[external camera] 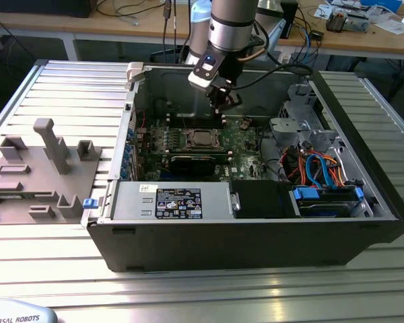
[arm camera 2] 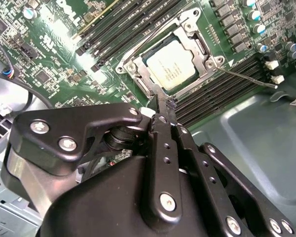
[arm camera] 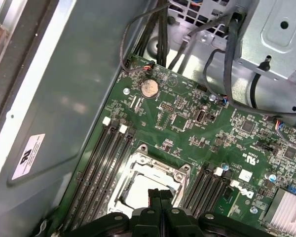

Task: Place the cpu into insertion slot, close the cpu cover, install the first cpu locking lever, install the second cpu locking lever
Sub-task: 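Install the first cpu locking lever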

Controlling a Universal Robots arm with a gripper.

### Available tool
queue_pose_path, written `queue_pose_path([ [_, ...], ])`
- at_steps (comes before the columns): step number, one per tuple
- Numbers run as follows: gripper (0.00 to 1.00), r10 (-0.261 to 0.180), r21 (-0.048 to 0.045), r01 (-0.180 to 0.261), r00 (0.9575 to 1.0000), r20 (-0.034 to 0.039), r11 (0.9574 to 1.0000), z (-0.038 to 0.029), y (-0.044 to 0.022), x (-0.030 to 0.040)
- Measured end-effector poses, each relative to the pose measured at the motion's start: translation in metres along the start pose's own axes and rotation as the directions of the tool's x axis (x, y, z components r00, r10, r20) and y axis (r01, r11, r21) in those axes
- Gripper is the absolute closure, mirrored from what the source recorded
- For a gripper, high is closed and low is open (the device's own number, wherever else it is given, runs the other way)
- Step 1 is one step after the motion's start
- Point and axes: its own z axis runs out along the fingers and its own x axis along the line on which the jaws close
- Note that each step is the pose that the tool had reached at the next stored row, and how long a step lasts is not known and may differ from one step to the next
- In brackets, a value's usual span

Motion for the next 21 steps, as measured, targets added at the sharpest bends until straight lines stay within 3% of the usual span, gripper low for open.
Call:
queue_pose_path([
  [8, 0.89, -0.051, 0.0012, 0.051, 0.9987, 0.0004, 0.9987, 0.0, 0.0, 0.0],
  [21, 0.89, -0.131, 0.003, 0.131, 0.9913, 0.0009, 0.9913, 0.0, 0.0, 0.0],
])
